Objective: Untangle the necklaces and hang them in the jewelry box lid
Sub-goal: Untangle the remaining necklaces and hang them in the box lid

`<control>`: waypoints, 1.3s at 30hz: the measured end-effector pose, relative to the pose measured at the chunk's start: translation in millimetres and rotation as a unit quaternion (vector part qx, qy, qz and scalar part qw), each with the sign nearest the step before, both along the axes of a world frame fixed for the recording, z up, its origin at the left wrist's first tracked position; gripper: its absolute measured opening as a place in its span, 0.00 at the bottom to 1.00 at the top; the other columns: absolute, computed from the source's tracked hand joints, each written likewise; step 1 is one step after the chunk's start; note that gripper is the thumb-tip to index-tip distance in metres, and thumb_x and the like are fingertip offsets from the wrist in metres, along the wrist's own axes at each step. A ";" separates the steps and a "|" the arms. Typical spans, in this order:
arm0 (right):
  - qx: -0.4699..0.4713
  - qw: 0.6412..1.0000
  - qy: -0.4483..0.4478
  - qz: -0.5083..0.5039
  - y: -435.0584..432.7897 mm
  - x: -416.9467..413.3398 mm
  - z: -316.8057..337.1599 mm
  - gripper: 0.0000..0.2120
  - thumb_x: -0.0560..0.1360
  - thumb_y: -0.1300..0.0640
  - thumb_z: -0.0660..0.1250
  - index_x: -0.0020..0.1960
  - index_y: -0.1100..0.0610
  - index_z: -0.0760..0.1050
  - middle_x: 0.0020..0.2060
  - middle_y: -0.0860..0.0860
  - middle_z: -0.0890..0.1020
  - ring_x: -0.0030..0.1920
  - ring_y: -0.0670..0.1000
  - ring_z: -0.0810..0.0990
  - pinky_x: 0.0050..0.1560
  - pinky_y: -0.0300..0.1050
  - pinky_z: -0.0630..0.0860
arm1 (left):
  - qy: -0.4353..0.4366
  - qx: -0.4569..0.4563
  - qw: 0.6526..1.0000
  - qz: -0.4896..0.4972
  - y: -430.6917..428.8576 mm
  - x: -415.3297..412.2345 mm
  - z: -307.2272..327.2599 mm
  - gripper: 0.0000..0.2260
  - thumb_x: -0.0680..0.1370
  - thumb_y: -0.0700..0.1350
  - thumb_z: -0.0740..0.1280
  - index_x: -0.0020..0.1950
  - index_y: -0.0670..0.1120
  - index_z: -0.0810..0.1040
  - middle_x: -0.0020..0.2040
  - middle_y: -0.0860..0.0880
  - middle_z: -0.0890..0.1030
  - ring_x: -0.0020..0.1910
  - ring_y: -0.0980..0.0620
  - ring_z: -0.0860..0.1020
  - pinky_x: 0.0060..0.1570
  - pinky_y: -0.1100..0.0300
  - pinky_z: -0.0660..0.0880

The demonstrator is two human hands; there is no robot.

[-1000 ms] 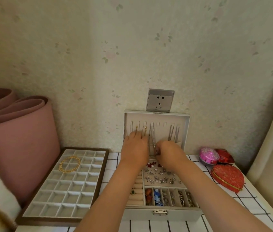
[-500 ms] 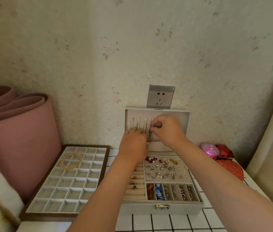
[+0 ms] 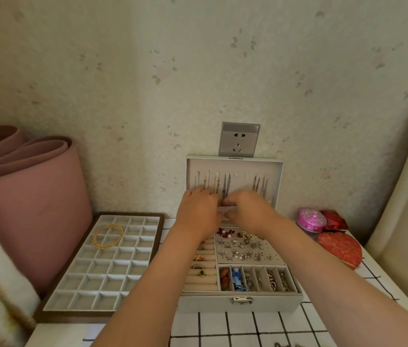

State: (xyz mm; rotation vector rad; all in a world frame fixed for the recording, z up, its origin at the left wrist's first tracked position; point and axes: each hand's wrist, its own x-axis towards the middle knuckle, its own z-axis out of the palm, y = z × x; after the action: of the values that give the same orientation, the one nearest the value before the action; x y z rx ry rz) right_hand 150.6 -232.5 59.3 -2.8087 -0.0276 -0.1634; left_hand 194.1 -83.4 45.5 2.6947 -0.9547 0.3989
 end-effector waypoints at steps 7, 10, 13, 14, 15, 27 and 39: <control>0.072 0.996 -0.044 -0.020 -1.6 -38.3 24.6 0.15 0.77 0.56 0.69 0.64 0.50 0.79 0.58 0.47 0.83 0.52 0.43 0.78 0.58 0.41 0.75 | 0.060 -0.033 0.997 -0.021 7.7 -23.9 18.2 0.18 0.79 0.54 0.63 0.67 0.52 0.75 0.62 0.51 0.79 0.63 0.48 0.72 0.64 0.51 0.66; 0.094 0.995 -0.043 -0.014 3.4 -65.6 35.4 0.13 0.77 0.56 0.69 0.61 0.49 0.81 0.55 0.46 0.83 0.49 0.42 0.78 0.57 0.45 0.77 | 0.111 -0.052 0.992 -0.036 8.2 -46.7 31.9 0.17 0.79 0.53 0.65 0.66 0.51 0.77 0.59 0.52 0.80 0.61 0.49 0.75 0.63 0.50 0.71; 0.119 0.992 -0.022 -0.028 9.1 -96.4 43.0 0.11 0.77 0.57 0.69 0.59 0.49 0.82 0.52 0.45 0.83 0.50 0.43 0.79 0.58 0.44 0.77 | 0.146 -0.042 0.988 -0.037 8.7 -73.2 41.2 0.16 0.78 0.52 0.66 0.64 0.51 0.78 0.58 0.51 0.81 0.58 0.49 0.77 0.60 0.50 0.74; 0.125 0.991 -0.013 -0.032 10.3 -106.4 43.7 0.10 0.77 0.57 0.70 0.57 0.49 0.82 0.50 0.44 0.83 0.49 0.43 0.79 0.56 0.43 0.76 | 0.155 -0.038 0.986 -0.036 9.6 -81.9 41.7 0.15 0.78 0.52 0.66 0.64 0.52 0.79 0.58 0.51 0.81 0.58 0.49 0.78 0.59 0.50 0.75; 0.132 0.991 -0.002 -0.035 11.2 -116.3 43.0 0.08 0.77 0.56 0.70 0.55 0.48 0.83 0.47 0.43 0.82 0.48 0.43 0.79 0.53 0.41 0.75 | 0.164 -0.040 0.985 -0.037 11.1 -91.0 41.4 0.15 0.77 0.52 0.66 0.62 0.52 0.79 0.57 0.52 0.81 0.57 0.50 0.78 0.58 0.50 0.76; 0.087 0.987 0.126 -0.055 17.3 -222.2 -14.2 0.09 0.75 0.57 0.71 0.55 0.51 0.84 0.49 0.44 0.83 0.52 0.45 0.81 0.57 0.41 0.77 | 0.216 0.011 0.973 -0.084 36.2 -203.9 -29.8 0.09 0.78 0.49 0.65 0.54 0.54 0.83 0.51 0.56 0.82 0.50 0.55 0.78 0.50 0.59 0.76; 0.034 0.979 0.194 -0.061 10.6 -246.0 -49.0 0.17 0.72 0.54 0.75 0.60 0.49 0.80 0.51 0.48 0.80 0.53 0.51 0.79 0.53 0.45 0.77 | 0.156 0.127 0.979 -0.044 38.9 -220.0 -54.6 0.08 0.80 0.49 0.65 0.56 0.53 0.81 0.54 0.52 0.80 0.53 0.51 0.78 0.53 0.56 0.75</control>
State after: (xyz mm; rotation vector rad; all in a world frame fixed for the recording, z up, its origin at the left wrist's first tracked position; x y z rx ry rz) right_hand -95.4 -222.0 10.3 -2.7225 0.2370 0.3492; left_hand -25.9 -44.5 -9.1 2.8054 -1.0842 -0.1740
